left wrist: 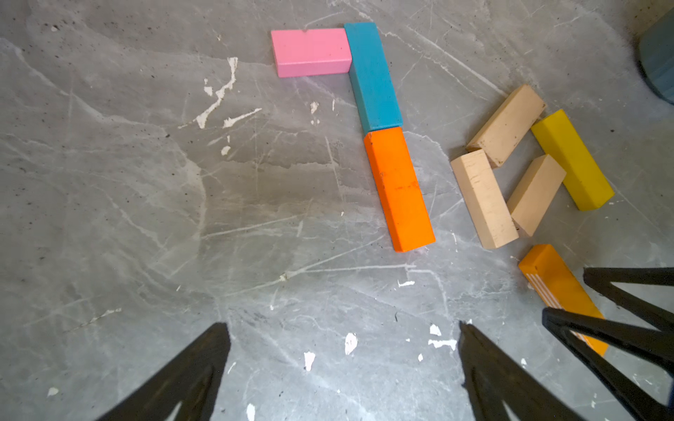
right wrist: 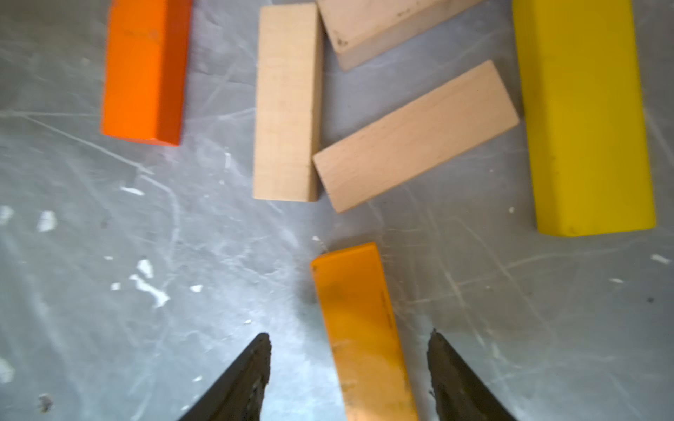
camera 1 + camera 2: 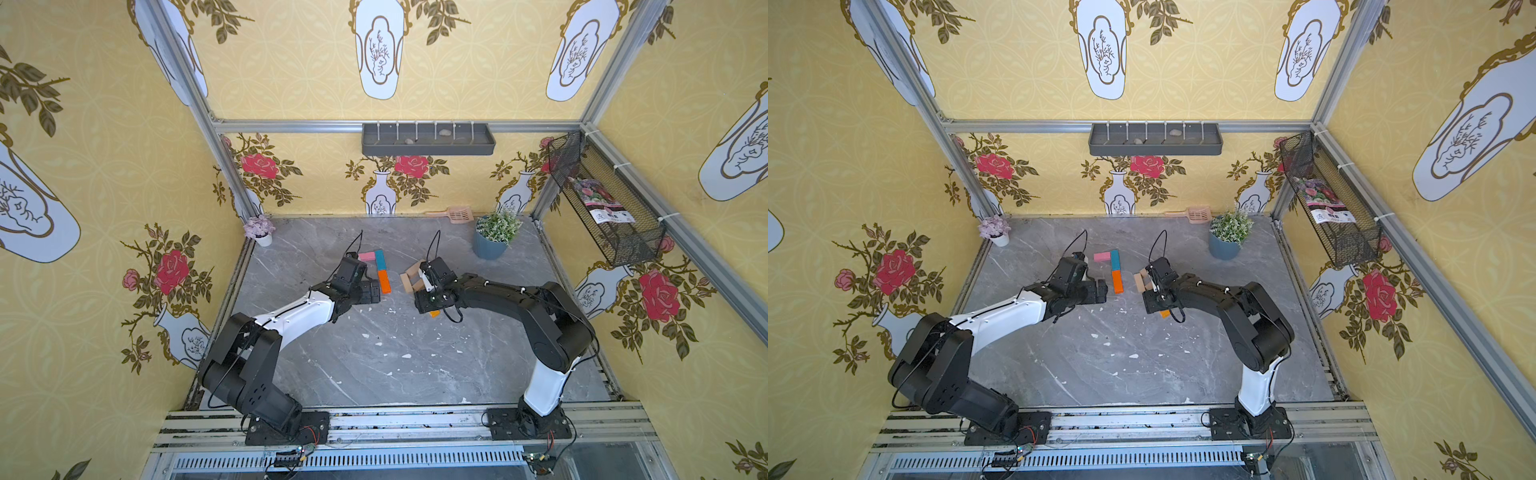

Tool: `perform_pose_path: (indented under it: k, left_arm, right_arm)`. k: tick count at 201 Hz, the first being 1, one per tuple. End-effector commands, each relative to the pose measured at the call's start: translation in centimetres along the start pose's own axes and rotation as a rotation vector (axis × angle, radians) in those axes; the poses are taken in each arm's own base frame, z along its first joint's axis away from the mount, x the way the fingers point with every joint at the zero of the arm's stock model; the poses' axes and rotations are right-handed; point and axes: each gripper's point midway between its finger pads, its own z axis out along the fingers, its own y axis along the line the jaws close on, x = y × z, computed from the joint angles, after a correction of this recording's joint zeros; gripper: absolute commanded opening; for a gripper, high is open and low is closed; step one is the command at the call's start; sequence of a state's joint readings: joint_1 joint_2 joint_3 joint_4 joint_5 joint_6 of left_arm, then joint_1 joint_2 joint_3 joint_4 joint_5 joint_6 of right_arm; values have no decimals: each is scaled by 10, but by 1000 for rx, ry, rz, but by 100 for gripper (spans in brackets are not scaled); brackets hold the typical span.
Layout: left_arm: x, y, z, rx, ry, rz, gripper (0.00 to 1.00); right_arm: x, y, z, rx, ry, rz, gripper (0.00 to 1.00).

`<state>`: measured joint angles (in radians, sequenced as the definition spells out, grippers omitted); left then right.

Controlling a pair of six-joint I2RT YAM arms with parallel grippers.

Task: Assemble a giraffe with building blocks
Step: Pick up the building block from the center of the board, then assemble the building block at the center of the board.

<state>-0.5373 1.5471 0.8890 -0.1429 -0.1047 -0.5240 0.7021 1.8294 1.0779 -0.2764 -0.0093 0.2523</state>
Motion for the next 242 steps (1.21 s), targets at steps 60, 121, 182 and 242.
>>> perform_pose_path:
  k: [60, 121, 182, 242]
  left_arm:
    - [-2, 5, -2, -28, -16, -5, 99]
    - [-10, 31, -16, -155, -93, -44, 99]
    - [-13, 40, -25, -194, -131, -53, 99]
    - [-15, 39, -27, -188, -138, -56, 99]
  right_arm:
    - [27, -8, -2, 139, 53, -36, 29]
    - [21, 54, -21, 89, -14, 72, 25]
    - [-13, 98, 13, 56, -26, 112, 25]
    - [-16, 110, 32, 50, 0, 114, 25]
